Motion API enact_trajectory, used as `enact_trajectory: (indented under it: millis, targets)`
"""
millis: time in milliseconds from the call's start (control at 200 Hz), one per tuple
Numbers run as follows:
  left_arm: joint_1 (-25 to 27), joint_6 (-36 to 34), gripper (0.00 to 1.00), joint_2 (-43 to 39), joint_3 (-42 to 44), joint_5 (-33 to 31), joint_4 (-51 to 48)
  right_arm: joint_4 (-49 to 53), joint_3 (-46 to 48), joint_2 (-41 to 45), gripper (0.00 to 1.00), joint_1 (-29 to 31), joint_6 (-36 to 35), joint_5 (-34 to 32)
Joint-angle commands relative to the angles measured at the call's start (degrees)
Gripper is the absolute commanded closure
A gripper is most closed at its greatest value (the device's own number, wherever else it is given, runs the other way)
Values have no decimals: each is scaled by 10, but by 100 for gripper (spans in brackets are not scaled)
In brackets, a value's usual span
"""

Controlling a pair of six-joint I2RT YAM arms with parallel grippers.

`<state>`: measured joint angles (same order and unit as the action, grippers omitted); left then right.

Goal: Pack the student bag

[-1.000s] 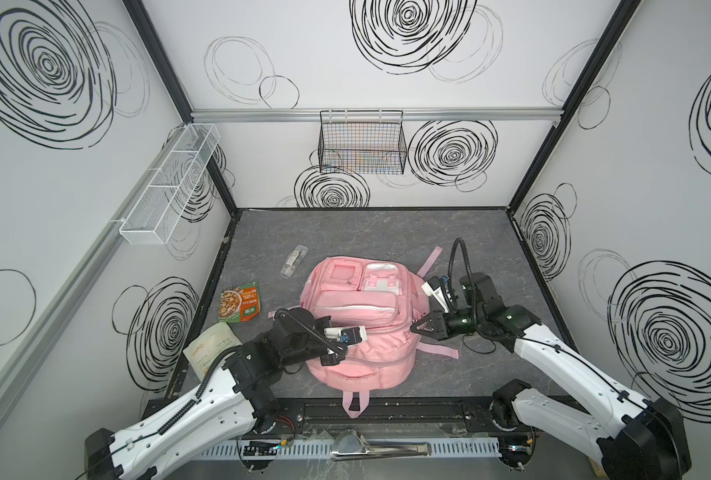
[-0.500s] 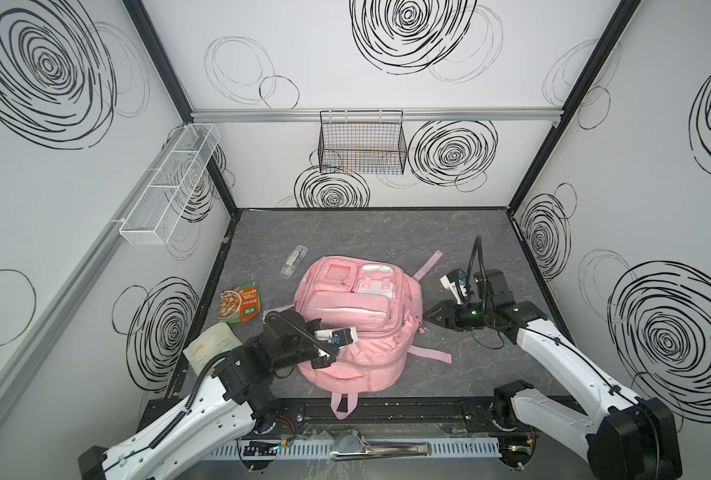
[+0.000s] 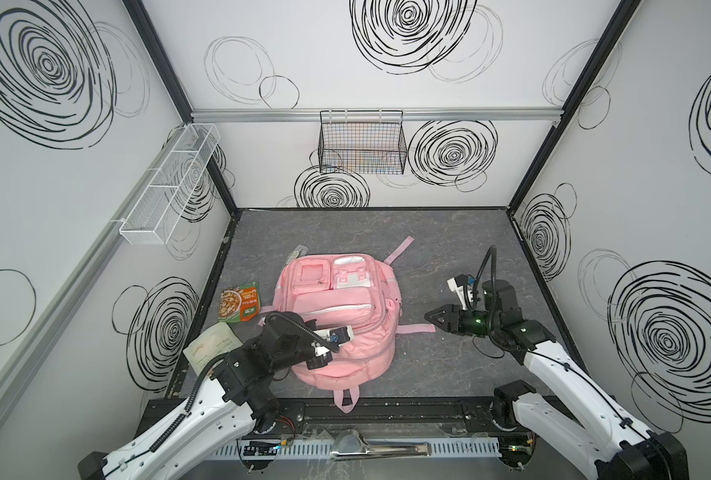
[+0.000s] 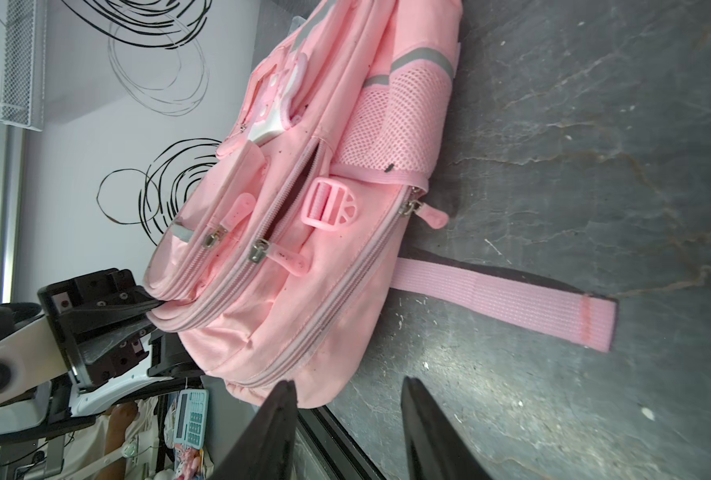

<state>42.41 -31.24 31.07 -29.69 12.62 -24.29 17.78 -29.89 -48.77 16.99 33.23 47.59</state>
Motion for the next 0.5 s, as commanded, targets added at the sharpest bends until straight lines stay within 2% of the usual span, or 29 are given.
enact_trajectory:
  millis: [0, 100, 260, 490]
  targets:
    - [-1, -23, 100, -9, -5, 81, 79, -34, -25, 7, 55, 16, 1, -5]
    - [3, -57, 100, -6, -2, 138, 74, -30, -35, 6, 54, 28, -1, -24]
    - [16, -116, 100, -3, 6, 193, 33, -33, -31, -2, 54, 42, 0, -31]
    - [37, -154, 100, 4, 28, 175, 18, -48, -29, -11, 54, 48, -3, -40]
